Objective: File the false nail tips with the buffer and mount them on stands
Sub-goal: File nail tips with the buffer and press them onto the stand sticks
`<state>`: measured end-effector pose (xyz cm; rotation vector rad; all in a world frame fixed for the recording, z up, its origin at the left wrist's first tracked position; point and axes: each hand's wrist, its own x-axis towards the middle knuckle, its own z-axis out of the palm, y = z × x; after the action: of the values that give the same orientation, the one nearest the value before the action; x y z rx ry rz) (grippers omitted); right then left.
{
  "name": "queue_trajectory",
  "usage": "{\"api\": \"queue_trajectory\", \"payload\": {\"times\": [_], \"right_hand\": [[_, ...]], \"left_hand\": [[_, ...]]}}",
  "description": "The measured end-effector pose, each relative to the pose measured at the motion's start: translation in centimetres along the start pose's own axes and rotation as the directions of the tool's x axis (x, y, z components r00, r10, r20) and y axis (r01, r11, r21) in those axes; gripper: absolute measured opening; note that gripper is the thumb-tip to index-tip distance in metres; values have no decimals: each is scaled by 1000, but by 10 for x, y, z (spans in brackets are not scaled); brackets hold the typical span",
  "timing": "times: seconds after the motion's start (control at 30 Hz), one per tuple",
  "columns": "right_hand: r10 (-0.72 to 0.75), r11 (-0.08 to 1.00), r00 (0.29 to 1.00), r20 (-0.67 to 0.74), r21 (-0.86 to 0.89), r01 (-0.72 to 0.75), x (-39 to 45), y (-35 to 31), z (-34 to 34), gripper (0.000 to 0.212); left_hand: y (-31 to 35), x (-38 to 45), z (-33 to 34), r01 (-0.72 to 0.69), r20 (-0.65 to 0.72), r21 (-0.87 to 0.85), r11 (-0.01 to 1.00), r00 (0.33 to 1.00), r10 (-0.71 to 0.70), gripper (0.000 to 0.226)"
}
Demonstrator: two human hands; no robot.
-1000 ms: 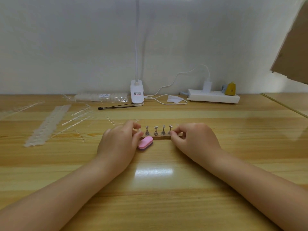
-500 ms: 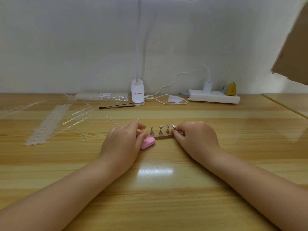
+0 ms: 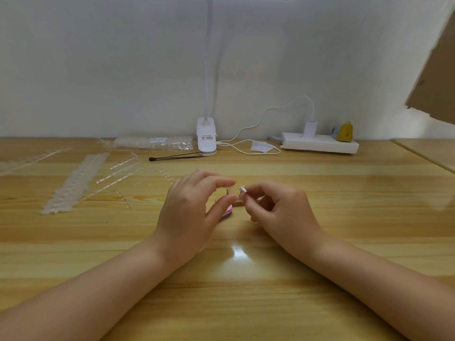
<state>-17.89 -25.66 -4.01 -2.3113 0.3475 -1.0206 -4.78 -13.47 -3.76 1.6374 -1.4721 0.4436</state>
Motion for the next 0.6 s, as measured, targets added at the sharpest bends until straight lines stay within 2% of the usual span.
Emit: {"api": "queue_trajectory", "payload": {"times": [0.6], "right_hand": [[-171,985,985,18,4,171,-2,-4,-2,7]], "left_hand": [[2,-2,2,-16,14,33,999,1000,15,34]]}}
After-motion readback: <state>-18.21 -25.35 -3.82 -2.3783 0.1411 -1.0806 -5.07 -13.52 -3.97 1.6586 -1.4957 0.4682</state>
